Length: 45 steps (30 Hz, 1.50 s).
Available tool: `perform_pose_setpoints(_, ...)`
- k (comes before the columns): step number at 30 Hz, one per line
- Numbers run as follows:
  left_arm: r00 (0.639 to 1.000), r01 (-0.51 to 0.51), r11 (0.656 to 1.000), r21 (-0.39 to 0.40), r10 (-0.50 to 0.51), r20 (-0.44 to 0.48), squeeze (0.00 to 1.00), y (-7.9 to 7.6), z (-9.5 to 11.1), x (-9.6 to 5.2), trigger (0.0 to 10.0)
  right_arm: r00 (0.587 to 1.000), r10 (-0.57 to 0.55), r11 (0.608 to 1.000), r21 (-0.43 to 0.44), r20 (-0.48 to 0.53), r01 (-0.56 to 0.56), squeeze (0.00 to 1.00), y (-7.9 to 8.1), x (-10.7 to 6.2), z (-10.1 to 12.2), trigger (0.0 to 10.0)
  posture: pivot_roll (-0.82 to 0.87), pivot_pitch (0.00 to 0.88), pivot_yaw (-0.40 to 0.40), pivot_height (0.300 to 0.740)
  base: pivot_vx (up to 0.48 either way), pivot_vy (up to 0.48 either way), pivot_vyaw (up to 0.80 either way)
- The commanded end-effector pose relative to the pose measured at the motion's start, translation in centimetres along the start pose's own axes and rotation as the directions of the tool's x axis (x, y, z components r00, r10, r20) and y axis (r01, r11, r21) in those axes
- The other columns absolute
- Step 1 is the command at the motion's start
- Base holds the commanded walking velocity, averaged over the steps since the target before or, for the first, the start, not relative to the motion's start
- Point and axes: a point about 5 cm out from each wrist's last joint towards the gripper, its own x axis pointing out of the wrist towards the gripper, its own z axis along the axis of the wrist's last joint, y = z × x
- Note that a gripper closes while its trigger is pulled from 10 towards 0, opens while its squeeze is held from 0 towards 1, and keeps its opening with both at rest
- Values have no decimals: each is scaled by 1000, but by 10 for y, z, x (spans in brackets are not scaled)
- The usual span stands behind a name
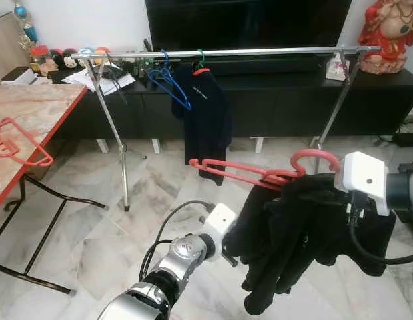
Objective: Hang hanger
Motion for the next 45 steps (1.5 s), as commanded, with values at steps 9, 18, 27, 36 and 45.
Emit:
perform_pose_setpoints(9, 996, -88, 996, -30, 87, -17, 0, 16, 2, -3, 0, 1000, -8, 1000, -4, -11, 8, 0, -1, -4, -3, 0, -250, 0, 61, 740, 0, 0, 0)
perform_pose_setpoints(18, 996, -88, 996, -30, 87, -17, 0, 16, 2, -3, 0, 1000, -8, 1000, -4, -11, 8, 0, -1, -4, -3, 0, -250, 0, 61, 740, 0, 0, 0)
perform_pose_setpoints(27, 996, -88, 996, -30, 87, -17, 0, 16, 2, -3, 0, 1000, -8, 1000, -4, -11, 8, 0, -1, -4, -3, 0, -250, 0, 61, 740, 0, 0, 0)
perform_pose_setpoints(36, 966, -255, 961, -107, 258, 23, 0, 71, 10, -28, 0, 935, -64, 995, 49, -350, 86, 0, 11, -12, -76, 0, -233, 0, 72, 740, 0, 0, 0)
perform_pose_setpoints(45, 966, -243, 960, -141, 253, 61, 0, 73, 18, -28, 0, 965, -53, 993, 85, -256, 77, 0, 13, -4, -73, 0, -226, 0, 70, 740, 0, 0, 0)
